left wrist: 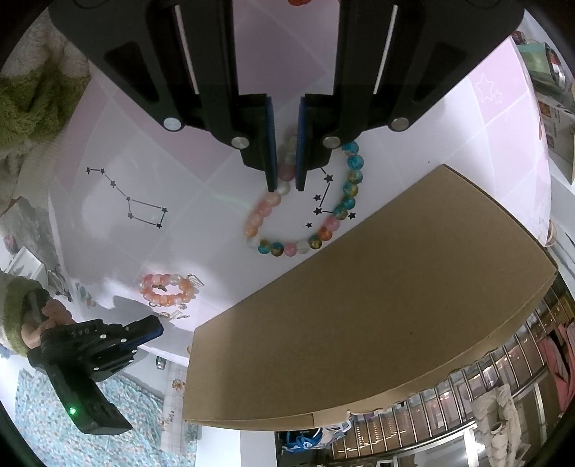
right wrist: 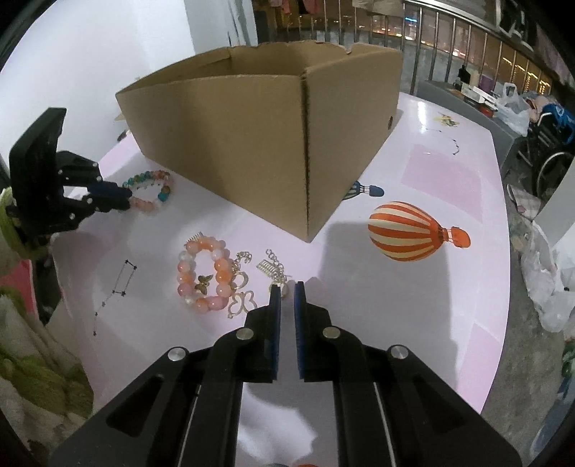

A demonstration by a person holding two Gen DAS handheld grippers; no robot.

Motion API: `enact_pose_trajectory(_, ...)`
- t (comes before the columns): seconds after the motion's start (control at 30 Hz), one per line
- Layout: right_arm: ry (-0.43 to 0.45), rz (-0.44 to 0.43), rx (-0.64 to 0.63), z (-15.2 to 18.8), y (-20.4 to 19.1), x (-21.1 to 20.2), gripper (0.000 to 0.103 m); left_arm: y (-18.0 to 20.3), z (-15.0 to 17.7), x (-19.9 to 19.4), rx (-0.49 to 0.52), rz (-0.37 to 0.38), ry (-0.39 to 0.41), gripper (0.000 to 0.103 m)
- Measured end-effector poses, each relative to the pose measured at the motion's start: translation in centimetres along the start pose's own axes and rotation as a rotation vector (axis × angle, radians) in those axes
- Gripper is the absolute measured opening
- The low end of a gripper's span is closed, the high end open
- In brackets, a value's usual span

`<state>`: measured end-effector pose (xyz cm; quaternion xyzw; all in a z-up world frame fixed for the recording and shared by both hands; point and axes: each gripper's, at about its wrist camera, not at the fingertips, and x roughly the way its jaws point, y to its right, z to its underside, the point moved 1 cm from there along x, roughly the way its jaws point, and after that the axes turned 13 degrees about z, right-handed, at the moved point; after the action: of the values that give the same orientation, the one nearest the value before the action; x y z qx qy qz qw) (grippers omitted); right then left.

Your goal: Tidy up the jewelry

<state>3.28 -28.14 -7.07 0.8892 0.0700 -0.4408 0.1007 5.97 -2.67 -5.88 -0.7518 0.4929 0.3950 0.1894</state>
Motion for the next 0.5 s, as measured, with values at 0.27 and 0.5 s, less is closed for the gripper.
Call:
enact_pose_trajectory(0.27,-0.012,-0.009,-0.070,-0.44,-1.00,0.38,0.022,0.05,-0.05,0.03,-0.001,0.001,0.000,0.009)
enact_pose_trajectory(0.5,-0.010,0.002,-0.080,-0.43,-0.95,0.35,0.022,0.11,-0.15,0.04,-0.001,0.000,0.000,0.009)
